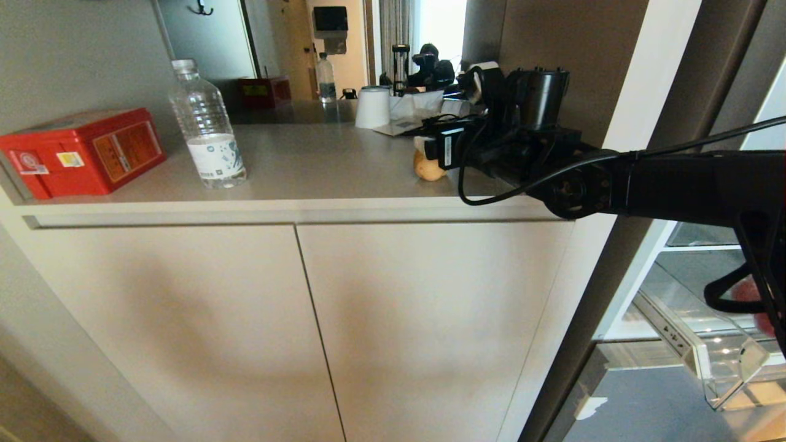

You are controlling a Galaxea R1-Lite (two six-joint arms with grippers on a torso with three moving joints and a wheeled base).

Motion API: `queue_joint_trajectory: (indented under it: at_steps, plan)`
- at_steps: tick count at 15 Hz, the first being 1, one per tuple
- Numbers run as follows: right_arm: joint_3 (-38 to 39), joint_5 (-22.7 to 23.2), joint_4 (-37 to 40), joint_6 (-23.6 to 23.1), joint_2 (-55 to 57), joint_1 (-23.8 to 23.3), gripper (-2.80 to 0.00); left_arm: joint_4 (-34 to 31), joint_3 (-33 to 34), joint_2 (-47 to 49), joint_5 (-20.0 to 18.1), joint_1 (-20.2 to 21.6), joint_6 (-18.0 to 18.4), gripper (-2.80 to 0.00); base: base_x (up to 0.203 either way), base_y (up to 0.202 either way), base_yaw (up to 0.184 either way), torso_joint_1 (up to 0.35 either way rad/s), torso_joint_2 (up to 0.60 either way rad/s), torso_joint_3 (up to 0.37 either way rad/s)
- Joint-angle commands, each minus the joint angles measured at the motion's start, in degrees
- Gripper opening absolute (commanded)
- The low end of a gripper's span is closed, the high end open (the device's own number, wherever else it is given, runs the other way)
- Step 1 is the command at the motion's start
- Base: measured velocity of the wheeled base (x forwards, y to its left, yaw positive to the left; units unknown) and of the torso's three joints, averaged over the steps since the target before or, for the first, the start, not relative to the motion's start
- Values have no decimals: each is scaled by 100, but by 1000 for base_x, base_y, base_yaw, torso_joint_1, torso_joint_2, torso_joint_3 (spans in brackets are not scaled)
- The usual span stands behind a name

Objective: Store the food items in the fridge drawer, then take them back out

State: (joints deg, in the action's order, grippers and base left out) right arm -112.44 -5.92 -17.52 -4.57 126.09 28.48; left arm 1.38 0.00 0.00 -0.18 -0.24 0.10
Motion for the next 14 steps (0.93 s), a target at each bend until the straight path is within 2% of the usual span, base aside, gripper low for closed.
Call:
queue_joint_trajectory:
  at_steps: [1, 14]
  plan:
    - [-14, 3, -24, 0, 91, 0, 0, 3, 62, 0, 1, -2, -1, -280, 0, 0, 0, 0, 0, 0]
    - [-14, 3, -65, 44, 328, -53, 0, 3, 62, 0, 1, -2, -1, -280, 0, 0, 0, 0, 0, 0]
